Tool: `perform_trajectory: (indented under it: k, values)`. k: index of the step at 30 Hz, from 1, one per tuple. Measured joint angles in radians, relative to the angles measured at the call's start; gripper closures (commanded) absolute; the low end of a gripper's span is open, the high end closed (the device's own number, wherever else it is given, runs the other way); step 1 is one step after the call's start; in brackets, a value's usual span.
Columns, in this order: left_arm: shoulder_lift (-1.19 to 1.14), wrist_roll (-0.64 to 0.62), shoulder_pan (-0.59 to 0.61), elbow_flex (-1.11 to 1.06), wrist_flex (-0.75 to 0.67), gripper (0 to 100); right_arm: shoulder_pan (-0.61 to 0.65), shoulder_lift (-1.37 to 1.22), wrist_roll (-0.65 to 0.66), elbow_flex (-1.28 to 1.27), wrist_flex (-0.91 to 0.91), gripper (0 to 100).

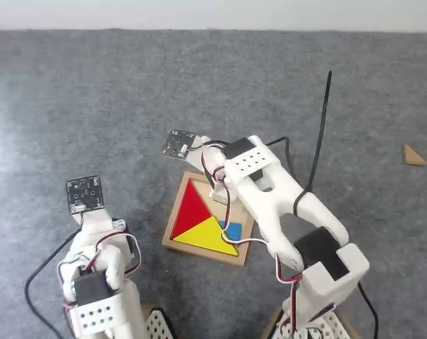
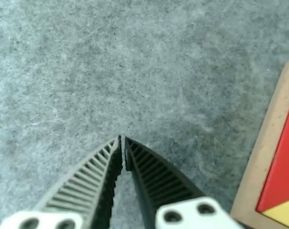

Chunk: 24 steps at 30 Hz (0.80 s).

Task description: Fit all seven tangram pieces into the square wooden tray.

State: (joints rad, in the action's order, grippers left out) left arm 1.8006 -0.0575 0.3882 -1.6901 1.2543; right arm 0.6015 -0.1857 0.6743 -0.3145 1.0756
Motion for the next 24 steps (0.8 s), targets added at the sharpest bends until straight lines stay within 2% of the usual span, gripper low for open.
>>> perform_trajectory:
  k: [10, 24]
  values:
    - [0.0, 0.0, 0.0, 0.0, 0.0, 99, 0.094, -0.008, -0.003, -0.018, 0.054, 82.3]
    - [0.0, 0.0, 0.0, 0.0, 0.0, 99, 0.12, -0.018, -0.009, -0.02, 0.081, 82.3]
